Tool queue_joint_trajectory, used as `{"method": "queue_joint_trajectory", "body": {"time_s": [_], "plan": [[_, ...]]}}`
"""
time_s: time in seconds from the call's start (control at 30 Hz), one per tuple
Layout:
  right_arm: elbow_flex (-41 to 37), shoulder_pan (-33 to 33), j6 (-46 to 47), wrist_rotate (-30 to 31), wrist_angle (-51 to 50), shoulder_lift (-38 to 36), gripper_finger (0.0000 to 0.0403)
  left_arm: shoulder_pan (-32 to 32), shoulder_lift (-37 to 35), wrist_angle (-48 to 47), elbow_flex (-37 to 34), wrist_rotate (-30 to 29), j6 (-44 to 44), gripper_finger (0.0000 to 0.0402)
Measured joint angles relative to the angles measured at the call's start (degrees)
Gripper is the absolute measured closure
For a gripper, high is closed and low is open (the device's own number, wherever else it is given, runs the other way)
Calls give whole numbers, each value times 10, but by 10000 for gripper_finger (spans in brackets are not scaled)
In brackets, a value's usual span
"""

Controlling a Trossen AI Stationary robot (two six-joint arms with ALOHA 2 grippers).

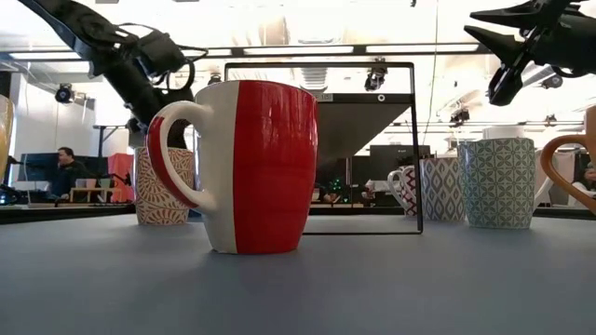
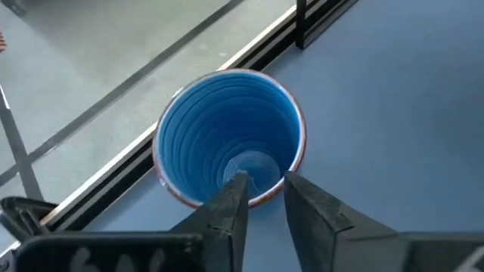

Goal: Place coffee mugs
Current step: Put the blue mug on the shelf

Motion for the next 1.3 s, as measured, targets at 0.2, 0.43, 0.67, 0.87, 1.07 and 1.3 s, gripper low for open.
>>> {"method": "queue_joint_trajectory", "body": {"time_s": [0.2,0.43,0.67,0.87,1.07,1.3], "plan": [[0,0,0,0,0,0,342,0,47,0,28,1,31,279],[0,0,0,0,0,0,342,1,122,-6,76,4,40,258],[0,0,0,0,0,0,342,1,175,-40,113,28,25,258],[0,0,0,0,0,0,342,1,208,-50,133,20,24,279],[0,0,0,0,0,0,342,0,214,-48,136,19,20,361],[0,0,0,0,0,0,342,-1,197,-50,136,17,5,390]]}}
